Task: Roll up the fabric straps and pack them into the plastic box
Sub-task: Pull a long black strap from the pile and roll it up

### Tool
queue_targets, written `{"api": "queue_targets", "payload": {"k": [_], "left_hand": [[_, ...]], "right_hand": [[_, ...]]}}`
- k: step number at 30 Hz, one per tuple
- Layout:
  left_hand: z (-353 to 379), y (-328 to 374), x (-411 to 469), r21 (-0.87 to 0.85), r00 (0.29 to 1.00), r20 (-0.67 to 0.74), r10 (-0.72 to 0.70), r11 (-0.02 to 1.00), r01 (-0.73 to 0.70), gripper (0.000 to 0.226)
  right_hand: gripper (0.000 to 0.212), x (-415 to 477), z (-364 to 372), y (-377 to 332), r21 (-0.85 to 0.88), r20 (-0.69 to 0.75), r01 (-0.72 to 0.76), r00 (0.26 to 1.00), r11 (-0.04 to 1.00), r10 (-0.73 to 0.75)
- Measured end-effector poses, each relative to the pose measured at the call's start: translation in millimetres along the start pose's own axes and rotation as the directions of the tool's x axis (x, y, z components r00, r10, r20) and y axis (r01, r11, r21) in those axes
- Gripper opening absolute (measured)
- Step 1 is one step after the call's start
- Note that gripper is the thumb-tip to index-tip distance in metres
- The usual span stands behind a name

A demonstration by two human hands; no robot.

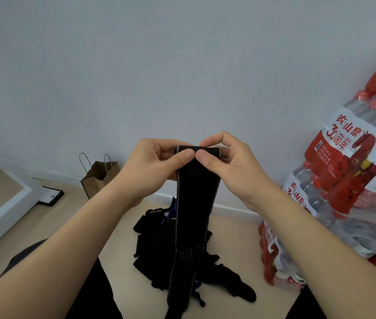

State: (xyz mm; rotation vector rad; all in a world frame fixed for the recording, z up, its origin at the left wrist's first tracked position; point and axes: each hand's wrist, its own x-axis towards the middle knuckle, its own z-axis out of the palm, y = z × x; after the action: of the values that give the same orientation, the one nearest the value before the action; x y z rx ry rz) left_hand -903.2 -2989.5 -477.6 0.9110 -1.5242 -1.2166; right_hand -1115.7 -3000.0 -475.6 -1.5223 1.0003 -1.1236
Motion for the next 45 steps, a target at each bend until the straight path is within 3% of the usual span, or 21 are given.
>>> {"api": "queue_targets", "payload": {"k": [3, 8, 12, 15, 17, 21, 25, 27, 30, 36, 41, 45], "left_hand": [[-1.8, -0.7, 0.5, 0.026, 0.999, -0.039, 0.035, 0.999, -0.034, 0.021], [2.4, 1.9, 0.7, 0.030, 0.998, -0.062, -0.002, 1.000, 0.004, 0.015], [-1.3, 0.6, 0.6, 0.039, 0.998, -0.055, 0.024, 0.999, -0.022, 0.016], [-1.8, -0.1, -0.3, 0.030, 0.997, -0.056, 0.044, 0.999, -0.042, 0.017], [2.0, 0.1, 0.2, 0.066, 0.998, -0.060, 0.036, 0.997, -0.032, 0.015], [10.6, -0.5, 3.5, 0.091, 0.998, -0.044, -0.040, 0.995, 0.044, 0.056], [9.6, 3.1, 1.7, 0.172, 0.994, -0.083, 0.065, 0.984, -0.050, 0.026], [11.0, 3.9, -0.2, 0.206, 0.989, -0.098, 0.111, 0.974, -0.089, 0.022], [20.6, 5.9, -3.0, 0.275, 0.983, -0.120, 0.139, 0.956, -0.102, 0.022], [23.5, 11.0, -3.7, 0.287, 0.990, -0.120, 0.071, 0.957, -0.034, 0.028], [23.8, 7.0, -6.8, 0.221, 0.994, -0.059, 0.093, 0.972, -0.078, 0.018], [23.6, 7.4, -2.6, 0.164, 0.994, -0.098, 0.047, 0.986, -0.030, 0.027]], "right_hand": [[0.019, 0.0, 3.3, -1.4, -0.017, 0.001, -0.061, 0.998, 0.998, 0.061], [0.003, -4.0, 9.6, -0.3, -0.009, 0.023, 0.006, 1.000, 1.000, -0.005], [0.008, -6.9, 12.2, -2.7, 0.011, 0.051, 0.000, 0.999, 1.000, 0.000], [0.025, -6.4, 14.1, -5.4, -0.164, 0.012, 0.028, 1.000, 0.986, -0.026], [0.021, -6.4, 15.0, -5.8, -0.206, -0.019, 0.036, 0.999, 0.978, -0.041], [0.006, -9.0, 15.9, -6.0, -0.152, -0.015, 0.084, 0.996, 0.985, -0.088], [0.007, -10.2, 19.1, -6.9, -0.009, 0.007, 0.031, 1.000, 0.999, -0.031], [0.017, -9.8, 19.9, -9.7, -0.077, -0.020, 0.012, 1.000, 0.997, -0.013], [0.019, -9.4, 20.7, -9.6, -0.169, -0.056, 0.057, 0.996, 0.984, -0.068], [0.005, -12.5, 24.3, -7.7, -0.125, -0.045, 0.135, 0.989, 0.983, -0.142], [0.024, -9.2, 22.1, -9.7, -0.219, -0.073, 0.102, 0.990, 0.970, -0.121], [0.010, -13.1, 23.4, -8.2, -0.263, -0.023, 0.228, 0.970, 0.938, -0.242]]}}
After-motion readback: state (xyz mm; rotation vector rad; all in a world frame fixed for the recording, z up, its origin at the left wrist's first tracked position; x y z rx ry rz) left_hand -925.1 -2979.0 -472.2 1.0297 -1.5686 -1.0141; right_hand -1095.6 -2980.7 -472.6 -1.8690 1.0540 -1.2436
